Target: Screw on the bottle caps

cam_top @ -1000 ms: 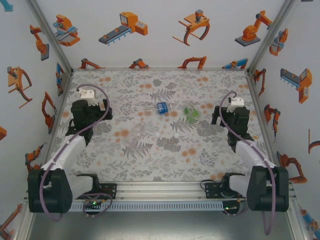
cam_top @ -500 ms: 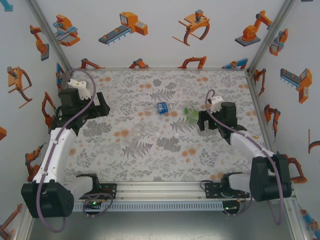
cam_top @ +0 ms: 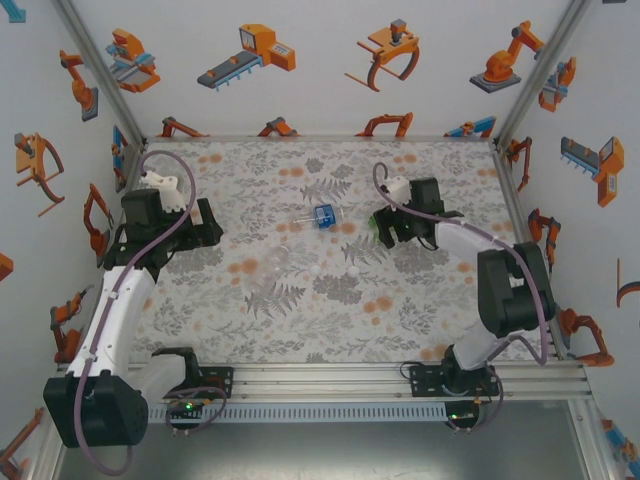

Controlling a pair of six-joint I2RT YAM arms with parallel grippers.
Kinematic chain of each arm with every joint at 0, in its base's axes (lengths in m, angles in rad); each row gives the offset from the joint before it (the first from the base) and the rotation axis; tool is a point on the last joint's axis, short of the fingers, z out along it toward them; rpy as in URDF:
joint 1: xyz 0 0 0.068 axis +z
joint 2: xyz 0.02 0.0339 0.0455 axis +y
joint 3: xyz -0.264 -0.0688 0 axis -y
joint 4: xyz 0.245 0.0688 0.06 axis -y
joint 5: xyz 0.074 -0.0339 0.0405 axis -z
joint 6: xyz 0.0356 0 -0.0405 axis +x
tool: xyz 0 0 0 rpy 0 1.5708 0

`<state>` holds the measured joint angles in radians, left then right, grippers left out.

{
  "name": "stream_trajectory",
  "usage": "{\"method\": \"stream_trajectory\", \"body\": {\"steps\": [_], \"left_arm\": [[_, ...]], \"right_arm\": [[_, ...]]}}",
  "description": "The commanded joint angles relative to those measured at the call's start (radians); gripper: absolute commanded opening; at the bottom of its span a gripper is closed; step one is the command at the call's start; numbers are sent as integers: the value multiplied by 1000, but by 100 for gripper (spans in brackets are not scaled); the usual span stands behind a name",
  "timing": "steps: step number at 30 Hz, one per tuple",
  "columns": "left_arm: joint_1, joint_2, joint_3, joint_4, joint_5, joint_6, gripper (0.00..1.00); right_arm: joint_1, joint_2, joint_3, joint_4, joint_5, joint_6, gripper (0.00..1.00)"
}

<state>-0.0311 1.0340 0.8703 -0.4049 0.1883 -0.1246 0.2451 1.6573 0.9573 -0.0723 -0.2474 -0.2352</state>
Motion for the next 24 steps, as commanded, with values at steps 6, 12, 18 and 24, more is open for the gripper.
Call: {"method": "stream_trajectory", "body": {"steps": [6,12,18,24], "left_arm": [[5,9,6,0,23,22,97],[5,21,6,-2,32,17,97],[-3,42,20,1,84,-16,97],[-16,83,49,17,220,12,98]], "right_arm": [[10,78,66,-101,-21,-62,64],[8,65,38,-73,-18,-62,53],[9,-8,4,-52,-52,-77,48],[39,-112,-22,-50,-116,-185,45]]}}
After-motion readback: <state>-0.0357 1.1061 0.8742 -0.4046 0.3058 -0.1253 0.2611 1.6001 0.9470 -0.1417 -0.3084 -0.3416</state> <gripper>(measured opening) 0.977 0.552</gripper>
